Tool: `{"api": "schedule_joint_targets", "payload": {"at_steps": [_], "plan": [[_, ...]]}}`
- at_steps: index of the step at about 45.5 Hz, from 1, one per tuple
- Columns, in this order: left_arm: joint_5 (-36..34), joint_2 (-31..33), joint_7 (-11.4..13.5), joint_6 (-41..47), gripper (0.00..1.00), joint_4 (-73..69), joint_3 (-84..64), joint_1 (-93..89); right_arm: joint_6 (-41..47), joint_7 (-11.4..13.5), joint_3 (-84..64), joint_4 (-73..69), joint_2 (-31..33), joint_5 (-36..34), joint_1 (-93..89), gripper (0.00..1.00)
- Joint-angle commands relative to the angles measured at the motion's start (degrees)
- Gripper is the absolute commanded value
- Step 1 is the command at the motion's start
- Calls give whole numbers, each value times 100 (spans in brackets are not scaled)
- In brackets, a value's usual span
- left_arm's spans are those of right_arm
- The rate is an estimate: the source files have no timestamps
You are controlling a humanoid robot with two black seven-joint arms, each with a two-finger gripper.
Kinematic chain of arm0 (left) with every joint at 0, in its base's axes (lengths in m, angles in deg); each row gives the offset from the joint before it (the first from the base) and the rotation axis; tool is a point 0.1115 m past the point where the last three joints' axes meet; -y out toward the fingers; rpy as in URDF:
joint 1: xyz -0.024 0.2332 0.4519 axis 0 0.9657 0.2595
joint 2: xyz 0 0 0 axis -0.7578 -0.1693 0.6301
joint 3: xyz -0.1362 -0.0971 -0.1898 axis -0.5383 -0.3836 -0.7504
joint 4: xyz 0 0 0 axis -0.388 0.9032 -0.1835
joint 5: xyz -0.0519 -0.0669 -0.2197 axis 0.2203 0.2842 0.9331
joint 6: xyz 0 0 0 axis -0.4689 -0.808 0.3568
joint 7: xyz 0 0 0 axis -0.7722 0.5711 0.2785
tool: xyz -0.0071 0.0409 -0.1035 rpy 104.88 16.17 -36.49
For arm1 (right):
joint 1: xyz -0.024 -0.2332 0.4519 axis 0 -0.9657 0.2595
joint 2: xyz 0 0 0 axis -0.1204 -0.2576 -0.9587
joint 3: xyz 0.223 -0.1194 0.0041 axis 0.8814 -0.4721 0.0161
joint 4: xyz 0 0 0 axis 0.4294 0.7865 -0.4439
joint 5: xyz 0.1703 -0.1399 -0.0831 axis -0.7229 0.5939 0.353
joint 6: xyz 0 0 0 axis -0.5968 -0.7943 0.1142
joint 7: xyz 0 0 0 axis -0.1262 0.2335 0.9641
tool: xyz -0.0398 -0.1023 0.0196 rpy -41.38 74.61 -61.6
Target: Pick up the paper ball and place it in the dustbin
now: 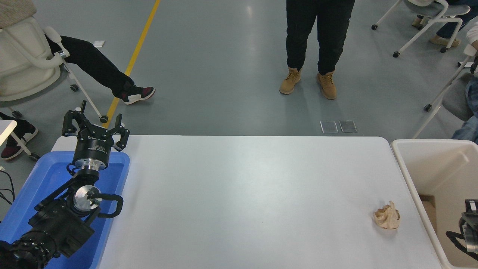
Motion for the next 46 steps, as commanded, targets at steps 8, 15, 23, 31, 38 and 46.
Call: {"api": "schedule_joint_targets", "payload": {"at_steps": [8, 15, 23, 31, 38, 46], "plan": [[9, 7, 0, 0, 99, -7, -9, -4, -8, 2, 0, 4, -1, 0, -21, 0], [0, 7, 0, 0, 99, -7, 0, -4, -8, 2, 0, 4, -1, 0, -29, 0], [0, -2, 0, 0, 99, 2, 0, -4, 0, 2, 0, 4, -1, 0, -56, 0], [0, 7, 0, 0, 99, 2, 0, -4, -8, 2, 0, 4, -18, 0, -65, 0], [0, -2, 0, 0, 99, -7, 0, -4, -9, 2, -9, 4, -97, 9, -65, 0], [0, -2, 0, 0, 99, 2, 0, -4, -17, 2, -9, 4, -159, 9, -56, 0]]}}
